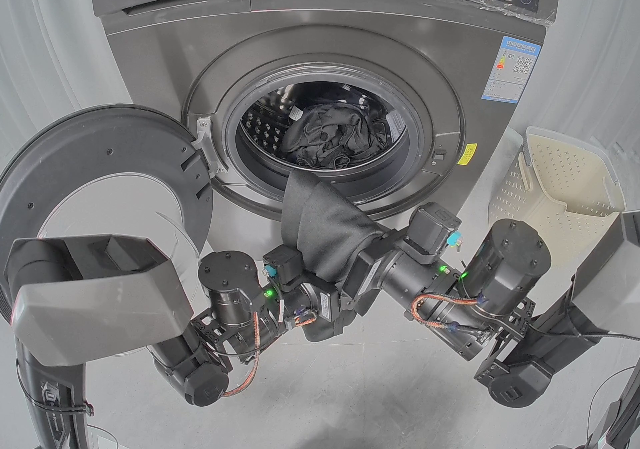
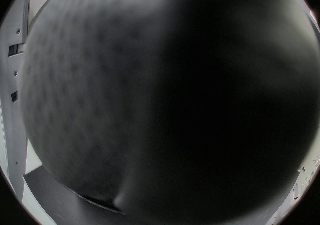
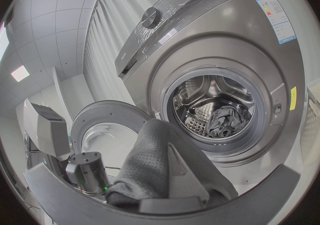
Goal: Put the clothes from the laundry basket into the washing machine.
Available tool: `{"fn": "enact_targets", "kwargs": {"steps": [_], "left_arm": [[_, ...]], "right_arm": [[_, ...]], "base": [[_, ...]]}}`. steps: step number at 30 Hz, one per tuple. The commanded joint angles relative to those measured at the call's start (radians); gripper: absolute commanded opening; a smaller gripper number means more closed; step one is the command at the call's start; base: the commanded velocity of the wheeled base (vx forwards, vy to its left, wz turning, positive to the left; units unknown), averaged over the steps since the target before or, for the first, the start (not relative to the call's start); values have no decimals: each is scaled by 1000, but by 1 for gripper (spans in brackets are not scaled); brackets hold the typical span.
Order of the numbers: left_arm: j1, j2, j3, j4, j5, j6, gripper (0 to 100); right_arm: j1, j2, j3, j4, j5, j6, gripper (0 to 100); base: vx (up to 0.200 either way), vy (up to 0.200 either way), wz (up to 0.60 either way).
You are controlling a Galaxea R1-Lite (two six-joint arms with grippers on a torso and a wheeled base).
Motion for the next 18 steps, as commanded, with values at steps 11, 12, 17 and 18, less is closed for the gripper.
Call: {"fn": "enact_targets", "kwargs": {"steps": [11, 12, 17, 18], "left_arm": [[24, 18, -49, -3, 31, -9, 0], [33, 13, -53, -3, 40, -12, 0], [76, -56, -61, -3, 61, -42, 0], [79, -70, -60, -3, 61, -47, 0]], "right_arm": [[1, -24, 9, 0, -1, 5, 0], [-6, -26, 12, 0, -4, 10, 0], [-55, -46, 55, 3, -17, 19, 0], [-62, -46, 61, 3, -14, 19, 0]], "base": [[0, 0, 0], [0, 0, 0], [0, 0, 0], [0, 0, 0]]}}
